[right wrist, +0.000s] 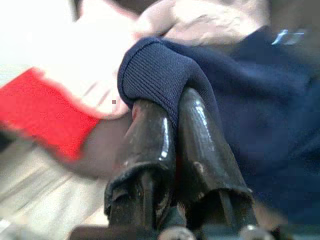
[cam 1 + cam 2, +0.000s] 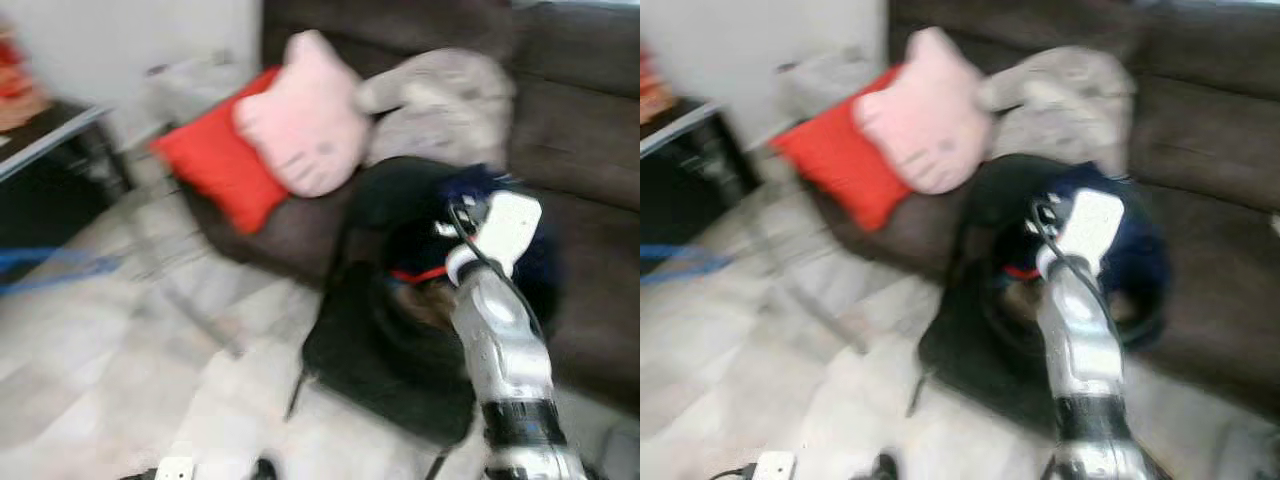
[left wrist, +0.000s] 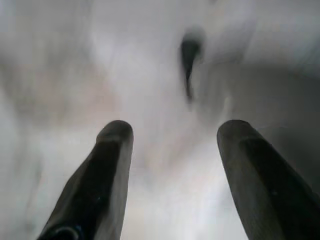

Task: Hang hanger

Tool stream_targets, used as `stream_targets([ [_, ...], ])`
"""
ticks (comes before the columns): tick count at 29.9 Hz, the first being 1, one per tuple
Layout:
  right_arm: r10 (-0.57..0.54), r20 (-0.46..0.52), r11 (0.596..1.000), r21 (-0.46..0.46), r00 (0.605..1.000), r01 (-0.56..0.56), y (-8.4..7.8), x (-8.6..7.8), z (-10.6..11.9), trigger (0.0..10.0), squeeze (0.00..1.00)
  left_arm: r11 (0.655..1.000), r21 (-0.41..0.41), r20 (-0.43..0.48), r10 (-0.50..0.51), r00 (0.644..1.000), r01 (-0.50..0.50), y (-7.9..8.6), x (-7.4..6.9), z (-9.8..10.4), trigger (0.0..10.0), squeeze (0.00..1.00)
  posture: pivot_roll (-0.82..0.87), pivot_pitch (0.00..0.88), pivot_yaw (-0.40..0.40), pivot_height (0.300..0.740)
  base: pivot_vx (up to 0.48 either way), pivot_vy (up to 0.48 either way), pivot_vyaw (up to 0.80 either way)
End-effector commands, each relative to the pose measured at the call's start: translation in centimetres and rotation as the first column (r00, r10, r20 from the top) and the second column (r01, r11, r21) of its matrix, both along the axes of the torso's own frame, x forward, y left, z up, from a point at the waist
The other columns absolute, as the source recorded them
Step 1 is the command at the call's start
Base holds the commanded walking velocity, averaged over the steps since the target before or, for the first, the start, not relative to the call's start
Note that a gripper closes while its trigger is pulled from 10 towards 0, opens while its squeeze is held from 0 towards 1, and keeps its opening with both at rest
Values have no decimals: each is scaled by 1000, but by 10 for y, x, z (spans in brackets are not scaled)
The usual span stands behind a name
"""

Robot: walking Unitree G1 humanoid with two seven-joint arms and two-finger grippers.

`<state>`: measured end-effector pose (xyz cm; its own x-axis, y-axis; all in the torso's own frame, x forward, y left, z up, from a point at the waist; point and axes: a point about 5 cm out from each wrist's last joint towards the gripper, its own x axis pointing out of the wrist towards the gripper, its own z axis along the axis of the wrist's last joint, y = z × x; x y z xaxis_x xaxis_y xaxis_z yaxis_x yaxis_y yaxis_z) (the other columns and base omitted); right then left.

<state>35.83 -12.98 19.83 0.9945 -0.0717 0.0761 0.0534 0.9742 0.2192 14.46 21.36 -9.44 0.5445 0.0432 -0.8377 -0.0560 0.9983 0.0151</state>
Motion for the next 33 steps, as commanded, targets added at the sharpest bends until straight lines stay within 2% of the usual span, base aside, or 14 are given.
stream_targets([
  [1, -39, 23, 999, -4, 999, 39, -11, 0, 7, 10000, 0, 1000, 10, 12, -15, 1000, 15, 2, 7, 3, 10000, 0, -28, 188, 3, 740, -341, 0, 0],
  [16, -72, 50, 997, -10, 996, 72, -12, 0, 12, 10000, 0, 1000, 6, 14, -21, 1000, 21, -3, 8, 2, 10000, 0, -25, 174, 6, 740, -345, 0, 0],
  [33, -47, 119, 994, -92, 992, 58, -6, 2, 24, 10000, 0, 1000, 9, 11, -19, 1000, 19, -1, 3, 1, 10000, 0, -24, 168, 3, 740, -351, 0, 0],
])
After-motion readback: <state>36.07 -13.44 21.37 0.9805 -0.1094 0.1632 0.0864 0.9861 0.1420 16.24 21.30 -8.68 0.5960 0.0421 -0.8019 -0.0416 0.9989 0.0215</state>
